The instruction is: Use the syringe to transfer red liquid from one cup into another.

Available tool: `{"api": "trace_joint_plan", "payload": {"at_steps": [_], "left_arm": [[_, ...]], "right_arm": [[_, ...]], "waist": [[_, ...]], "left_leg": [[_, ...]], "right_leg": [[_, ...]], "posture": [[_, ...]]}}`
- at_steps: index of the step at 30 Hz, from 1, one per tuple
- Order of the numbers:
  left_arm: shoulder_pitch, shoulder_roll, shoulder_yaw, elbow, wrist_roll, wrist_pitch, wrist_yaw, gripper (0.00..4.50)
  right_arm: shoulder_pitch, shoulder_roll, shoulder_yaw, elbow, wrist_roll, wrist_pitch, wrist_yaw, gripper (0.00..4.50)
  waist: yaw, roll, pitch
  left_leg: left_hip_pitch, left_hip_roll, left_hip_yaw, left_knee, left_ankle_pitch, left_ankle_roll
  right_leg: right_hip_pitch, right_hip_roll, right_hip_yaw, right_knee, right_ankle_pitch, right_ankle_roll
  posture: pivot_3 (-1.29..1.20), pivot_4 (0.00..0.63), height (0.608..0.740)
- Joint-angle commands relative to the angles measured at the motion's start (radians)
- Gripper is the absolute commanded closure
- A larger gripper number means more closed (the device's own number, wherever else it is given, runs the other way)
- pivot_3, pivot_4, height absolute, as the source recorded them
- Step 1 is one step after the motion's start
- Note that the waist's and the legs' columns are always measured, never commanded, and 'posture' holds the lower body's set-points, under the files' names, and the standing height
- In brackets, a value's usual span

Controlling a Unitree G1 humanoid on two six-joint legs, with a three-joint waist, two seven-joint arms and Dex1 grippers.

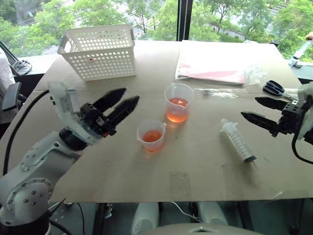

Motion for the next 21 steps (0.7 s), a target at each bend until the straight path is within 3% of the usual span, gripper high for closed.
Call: {"api": "trace_joint_plan", "payload": {"at_steps": [1,6,11,16,21], "left_arm": [[0.095,0.032,0.081,0.033,0.080,-0.026,-0.085,1.61],[0.293,0.023,0.183,0.090,0.169,-0.056,-0.206,1.61],[0.377,-0.013,0.177,0.095,0.232,-0.095,-0.272,1.61],[0.291,-0.056,0.126,0.083,0.241,-0.093,-0.200,1.61],[0.205,-0.060,0.100,0.111,0.254,-0.084,-0.170,1.61]], "right_arm": [[0.142,0.012,-0.090,-0.024,-0.066,-0.159,0.105,0.07],[0.389,0.070,-0.204,0.033,-0.109,-0.290,0.195,0.07],[0.472,0.104,-0.223,0.072,-0.122,-0.339,0.206,0.07],[0.471,0.105,-0.188,0.046,-0.128,-0.305,0.151,0.07],[0.437,0.098,-0.163,-0.012,-0.099,-0.233,0.075,0.07]], "waist": [[-0.002,0.000,0.000],[0.001,0.000,0.000],[-0.003,0.000,-0.002],[-0.002,0.001,-0.005],[0.002,0.002,-0.006]], "left_leg": [[0.000,0.000,0.001,-0.001,0.000,0.000],[0.000,0.001,0.007,-0.001,0.000,0.000],[0.003,0.003,0.006,0.000,0.000,0.000],[0.004,0.003,0.005,0.000,0.000,0.000],[0.002,0.002,0.005,-0.001,0.000,0.000]], "right_leg": [[-0.001,0.000,0.000,0.000,0.000,0.000],[-0.001,0.000,0.000,-0.001,-0.003,-0.004],[0.000,-0.001,0.002,-0.001,-0.003,-0.003],[-0.001,-0.008,0.001,0.000,-0.002,-0.004],[-0.001,-0.004,0.000,0.000,-0.001,-0.007]], "posture": [[0.00,0.150,0.740],[0.00,0.150,0.740],[0.00,0.150,0.740],[0.00,0.150,0.740],[0.00,0.150,0.740]]}}
